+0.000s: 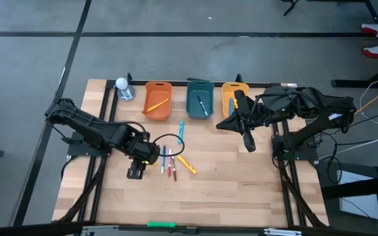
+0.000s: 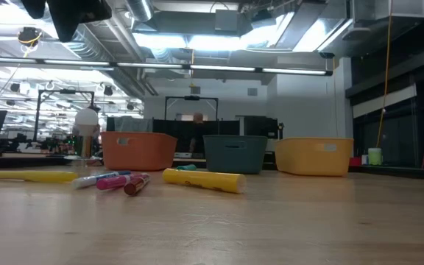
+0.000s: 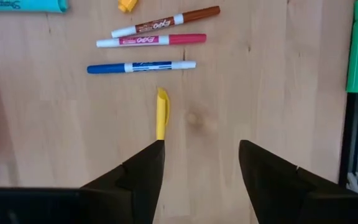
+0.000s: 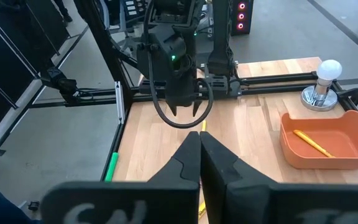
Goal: Pick & Place Markers
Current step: Put the yellow pen into the orange bin
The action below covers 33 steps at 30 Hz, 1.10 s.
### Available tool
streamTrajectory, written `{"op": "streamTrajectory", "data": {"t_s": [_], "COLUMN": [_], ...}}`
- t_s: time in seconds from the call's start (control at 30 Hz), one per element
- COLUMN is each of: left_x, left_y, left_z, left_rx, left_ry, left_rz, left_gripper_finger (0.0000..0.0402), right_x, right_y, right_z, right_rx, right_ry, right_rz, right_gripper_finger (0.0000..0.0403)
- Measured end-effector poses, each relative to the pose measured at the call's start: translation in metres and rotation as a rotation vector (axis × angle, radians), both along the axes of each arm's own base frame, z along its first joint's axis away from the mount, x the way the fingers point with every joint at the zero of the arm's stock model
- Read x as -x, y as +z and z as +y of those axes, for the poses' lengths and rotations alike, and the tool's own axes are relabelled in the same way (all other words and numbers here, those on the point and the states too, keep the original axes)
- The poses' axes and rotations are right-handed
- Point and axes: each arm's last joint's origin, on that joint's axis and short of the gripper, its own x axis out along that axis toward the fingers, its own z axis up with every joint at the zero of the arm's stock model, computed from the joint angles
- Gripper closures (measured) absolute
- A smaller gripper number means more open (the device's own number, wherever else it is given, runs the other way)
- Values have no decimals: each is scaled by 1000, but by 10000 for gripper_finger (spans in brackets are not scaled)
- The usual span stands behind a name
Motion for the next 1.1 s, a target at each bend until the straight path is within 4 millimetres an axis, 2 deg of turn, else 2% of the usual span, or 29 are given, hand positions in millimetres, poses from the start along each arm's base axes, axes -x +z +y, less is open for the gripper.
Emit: {"op": "streamTrajectory", "data": {"t_s": [0.73, 1.1], "left_x": [-15, -22], "left_y": [-20, -20], "left_z": [-3, 6], "left_rx": [-126, -145], "left_ry": [-82, -77], "left_rz": [46, 21], "left_gripper_finger": [178, 178], "right_x": [0, 0], "right_y": [0, 0], "right_z": [0, 0], "right_rx": [8, 8], "right_ry": [3, 3], "right_rz": [-1, 0], "right_gripper_finger": [403, 402]}}
